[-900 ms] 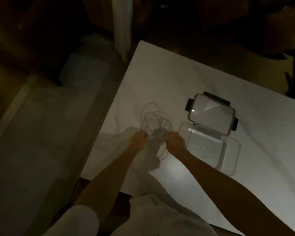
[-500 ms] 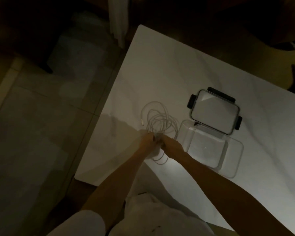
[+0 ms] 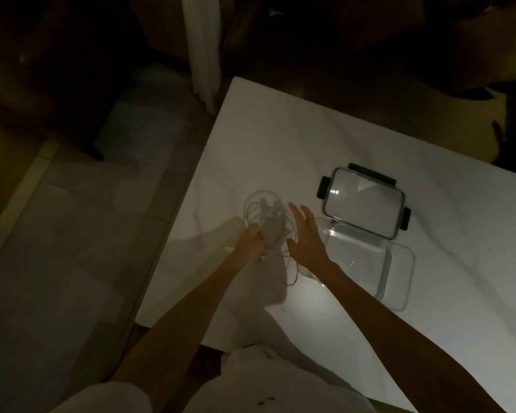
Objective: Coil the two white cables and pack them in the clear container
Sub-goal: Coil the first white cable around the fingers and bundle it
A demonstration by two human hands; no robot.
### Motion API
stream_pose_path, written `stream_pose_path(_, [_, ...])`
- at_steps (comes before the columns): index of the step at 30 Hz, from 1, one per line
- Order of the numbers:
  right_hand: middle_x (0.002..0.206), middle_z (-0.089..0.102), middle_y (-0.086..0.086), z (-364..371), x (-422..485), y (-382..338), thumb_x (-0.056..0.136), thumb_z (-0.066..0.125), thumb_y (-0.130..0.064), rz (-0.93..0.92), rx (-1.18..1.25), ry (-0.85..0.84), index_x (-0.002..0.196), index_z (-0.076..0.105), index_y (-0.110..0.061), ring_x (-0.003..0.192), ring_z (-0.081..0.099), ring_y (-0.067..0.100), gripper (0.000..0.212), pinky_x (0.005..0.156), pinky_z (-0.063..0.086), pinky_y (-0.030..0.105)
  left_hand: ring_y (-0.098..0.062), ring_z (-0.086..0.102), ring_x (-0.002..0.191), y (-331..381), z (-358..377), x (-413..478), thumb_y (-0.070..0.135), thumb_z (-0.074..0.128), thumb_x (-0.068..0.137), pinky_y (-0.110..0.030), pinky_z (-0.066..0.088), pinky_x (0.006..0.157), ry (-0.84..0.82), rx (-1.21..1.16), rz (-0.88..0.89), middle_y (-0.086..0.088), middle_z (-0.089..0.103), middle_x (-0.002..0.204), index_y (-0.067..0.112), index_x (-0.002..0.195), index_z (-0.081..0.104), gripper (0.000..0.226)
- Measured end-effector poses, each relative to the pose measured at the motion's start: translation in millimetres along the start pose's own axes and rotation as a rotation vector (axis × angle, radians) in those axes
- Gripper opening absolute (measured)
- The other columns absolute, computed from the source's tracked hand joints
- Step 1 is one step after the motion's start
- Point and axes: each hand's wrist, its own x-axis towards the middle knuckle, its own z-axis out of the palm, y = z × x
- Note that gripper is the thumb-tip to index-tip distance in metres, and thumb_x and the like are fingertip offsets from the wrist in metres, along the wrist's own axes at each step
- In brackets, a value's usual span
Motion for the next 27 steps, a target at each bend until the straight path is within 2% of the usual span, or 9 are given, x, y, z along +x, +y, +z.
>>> stream_pose_path(2, [0.156, 0.020, 0.013, -3.7, 1.0, -6.5, 0.082, 0.061, -0.003, -0.092, -0.032, -0.084, 0.149, 0.024, -0.020, 0.142, 0.019, 0.025, 0.078, 0.111, 0.023, 0.040, -0.035, 0.065, 0.096, 18.7, 3.8, -17.8, 0.020, 0.044, 0.093, -0.051, 0.056, 0.085, -0.005, 0.240, 0.034, -0.015, 0.058, 0.108, 0.014, 0.124, 0.049, 0.032])
stream_pose_path(3, [0.150, 0.033, 0.017, -7.6, 0.3, -9.4, 0.081, 0.065, -0.004, -0.149, -0.022, -0.112, 0.145, 0.034, -0.013, 0.139, 0.029, 0.029, 0.071, 0.112, 0.026, 0.043, -0.034, 0.064, 0.104, 28.5, 5.5, -26.6, 0.021, 0.043, 0.095, -0.047, 0.055, 0.088, 0.000, 0.354, 0.071, -0.014, 0.060, 0.116, 0.013, 0.133, 0.046, 0.039])
stream_pose_path(6, [0.115, 0.066, 0.012, -24.7, -0.3, -14.6, 0.084, 0.067, -0.014, -0.209, 0.015, -0.053, 0.115, 0.064, -0.010, 0.106, 0.060, 0.025, 0.031, 0.093, 0.047, 0.042, -0.029, 0.064, 0.104, 63.3, 6.8, -55.1, 0.022, 0.046, 0.093, -0.037, 0.052, 0.089, -0.015, 0.549, 0.290, -0.009, 0.066, 0.115, 0.017, 0.120, 0.062, 0.031])
stream_pose_path(9, [0.093, 0.066, 0.007, -58.6, -7.3, -26.1, 0.094, 0.055, -0.023, -0.147, 0.124, 0.015, 0.097, 0.067, -0.011, 0.083, 0.056, 0.016, 0.018, 0.073, 0.043, 0.024, -0.012, 0.061, 0.062, 115.0, 9.9, -96.5, 0.006, 0.046, 0.085, -0.023, 0.048, 0.061, -0.119, 0.314, 0.419, -0.006, 0.061, 0.070, 0.008, 0.082, 0.065, 0.018])
stream_pose_path(11, [0.092, 0.063, 0.007, -87.2, -12.5, -35.8, 0.098, 0.049, -0.025, 0.036, 0.319, -0.103, 0.093, 0.065, -0.012, 0.082, 0.055, 0.017, 0.022, 0.072, 0.043, 0.025, -0.005, 0.047, 0.042, 157.1, 10.6, -132.8, 0.002, 0.046, 0.090, -0.015, 0.035, 0.042, -0.216, 0.193, 0.439, -0.009, 0.054, 0.061, 0.002, 0.085, 0.064, 0.019])
stream_pose_path(14, [0.098, 0.065, 0.006, -129.1, -14.6, -41.8, 0.098, 0.049, -0.018, 0.067, 0.419, -0.219, 0.103, 0.065, 0.000, 0.080, 0.060, 0.014, 0.025, 0.072, 0.049, 0.024, -0.013, 0.034, 0.042, 209.8, 8.5, -179.6, 0.018, 0.044, 0.097, -0.024, 0.020, 0.040, -0.344, 0.182, 0.550, -0.007, 0.055, 0.063, 0.001, 0.098, 0.066, 0.028])
stream_pose_path(20, [0.089, 0.068, 0.002, -181.4, -31.2, -59.3, 0.095, 0.052, -0.011, -0.061, 0.389, -0.226, 0.100, 0.066, 0.003, 0.081, 0.065, 0.014, 0.020, 0.070, 0.055, 0.014, -0.006, 0.035, 0.037, 281.7, 15.7, -262.3, 0.028, 0.031, 0.103, -0.018, 0.025, 0.033, -0.515, 0.054, 0.793, -0.002, 0.054, 0.067, 0.001, 0.112, 0.058, 0.040])
stream_pose_path(24, [0.100, 0.071, 0.014, -211.0, -44.7, -88.4, 0.100, 0.046, -0.020, -0.090, 0.738, -0.137, 0.108, 0.063, 0.001, 0.091, 0.070, 0.025, 0.029, 0.080, 0.058, 0.032, -0.007, 0.044, 0.042, 301.4, 26.0, -278.6, 0.028, 0.036, 0.103, -0.018, 0.033, 0.037, -0.236, 0.427, 0.816, -0.003, 0.058, 0.070, 0.008, 0.110, 0.063, 0.034])
stream_pose_path(27, [0.103, 0.070, 0.012, -244.5, -52.4, -107.3, 0.100, 0.045, -0.022, -0.118, 1.041, -0.047, 0.115, 0.061, -0.001, 0.094, 0.069, 0.021, 0.030, 0.078, 0.057, 0.030, -0.009, 0.050, 0.050, 293.2, 34.7, -269.2, 0.023, 0.036, 0.103, -0.022, 0.039, 0.044, -0.048, 0.442, 0.810, -0.006, 0.060, 0.074, 0.007, 0.105, 0.061, 0.030])
